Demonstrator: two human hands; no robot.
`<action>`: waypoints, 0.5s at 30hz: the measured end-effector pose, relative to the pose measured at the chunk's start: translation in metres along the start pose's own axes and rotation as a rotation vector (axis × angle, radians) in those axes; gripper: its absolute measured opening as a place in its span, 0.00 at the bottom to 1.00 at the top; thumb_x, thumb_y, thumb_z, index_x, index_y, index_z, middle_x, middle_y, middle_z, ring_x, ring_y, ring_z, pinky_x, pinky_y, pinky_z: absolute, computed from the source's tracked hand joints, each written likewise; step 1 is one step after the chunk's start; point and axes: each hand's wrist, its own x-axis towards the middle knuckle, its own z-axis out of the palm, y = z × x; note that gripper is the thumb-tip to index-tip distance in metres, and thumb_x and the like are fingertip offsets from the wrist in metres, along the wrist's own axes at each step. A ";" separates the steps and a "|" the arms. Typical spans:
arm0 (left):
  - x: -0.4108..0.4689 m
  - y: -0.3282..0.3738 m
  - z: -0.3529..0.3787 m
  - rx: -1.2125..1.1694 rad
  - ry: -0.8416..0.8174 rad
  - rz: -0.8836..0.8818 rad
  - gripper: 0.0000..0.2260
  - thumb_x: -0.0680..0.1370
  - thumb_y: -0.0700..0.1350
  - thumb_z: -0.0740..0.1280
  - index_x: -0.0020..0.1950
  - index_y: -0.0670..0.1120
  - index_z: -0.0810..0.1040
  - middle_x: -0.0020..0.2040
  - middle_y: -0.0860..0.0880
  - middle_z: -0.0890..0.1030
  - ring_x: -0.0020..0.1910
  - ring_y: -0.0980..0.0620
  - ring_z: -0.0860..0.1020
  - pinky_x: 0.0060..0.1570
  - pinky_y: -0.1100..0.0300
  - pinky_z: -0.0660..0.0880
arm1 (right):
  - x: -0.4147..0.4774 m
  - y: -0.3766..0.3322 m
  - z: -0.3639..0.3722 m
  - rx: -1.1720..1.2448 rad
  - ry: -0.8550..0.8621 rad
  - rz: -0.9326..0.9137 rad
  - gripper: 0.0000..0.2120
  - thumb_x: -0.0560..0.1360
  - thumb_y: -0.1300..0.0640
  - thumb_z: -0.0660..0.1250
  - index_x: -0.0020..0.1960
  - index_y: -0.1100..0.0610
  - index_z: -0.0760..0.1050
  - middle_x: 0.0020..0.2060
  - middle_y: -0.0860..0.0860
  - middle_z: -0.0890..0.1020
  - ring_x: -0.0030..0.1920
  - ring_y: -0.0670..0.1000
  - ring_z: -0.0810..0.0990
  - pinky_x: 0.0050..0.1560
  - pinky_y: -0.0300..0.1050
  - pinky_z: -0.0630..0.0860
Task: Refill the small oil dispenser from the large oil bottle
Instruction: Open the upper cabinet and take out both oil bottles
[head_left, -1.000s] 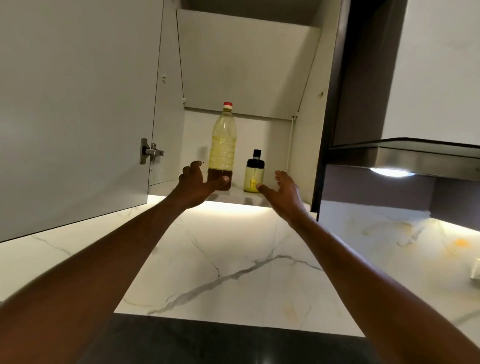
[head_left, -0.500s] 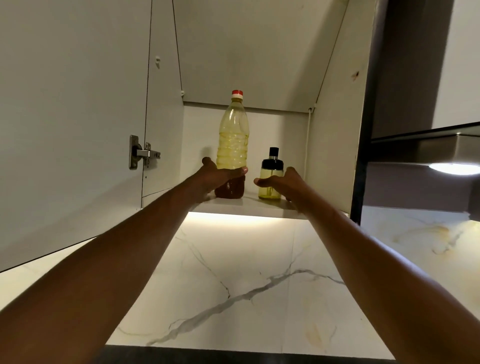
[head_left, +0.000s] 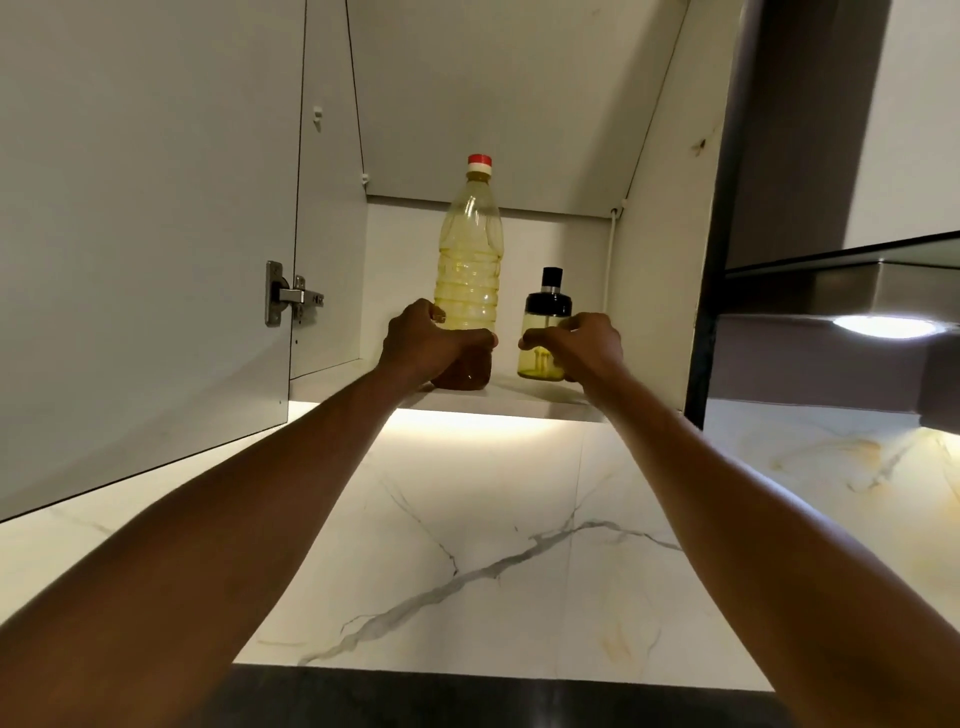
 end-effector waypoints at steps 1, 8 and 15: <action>-0.009 0.004 -0.002 0.002 0.019 0.015 0.39 0.60 0.65 0.82 0.64 0.49 0.75 0.58 0.50 0.81 0.55 0.49 0.81 0.56 0.50 0.82 | -0.007 -0.003 -0.007 0.021 0.009 -0.001 0.21 0.63 0.47 0.83 0.47 0.54 0.77 0.44 0.51 0.83 0.48 0.55 0.85 0.51 0.59 0.85; -0.090 0.026 -0.016 -0.074 0.110 0.098 0.34 0.62 0.62 0.83 0.62 0.51 0.77 0.55 0.53 0.84 0.53 0.52 0.83 0.54 0.52 0.83 | -0.062 -0.010 -0.053 0.115 -0.010 -0.045 0.35 0.63 0.45 0.83 0.66 0.58 0.79 0.55 0.54 0.84 0.53 0.55 0.85 0.54 0.55 0.85; -0.172 0.012 -0.020 -0.003 0.083 0.059 0.37 0.64 0.62 0.83 0.67 0.51 0.75 0.59 0.53 0.82 0.55 0.50 0.81 0.55 0.54 0.80 | -0.133 0.008 -0.076 0.186 -0.095 -0.012 0.31 0.65 0.49 0.84 0.64 0.57 0.79 0.53 0.54 0.85 0.53 0.55 0.85 0.54 0.58 0.86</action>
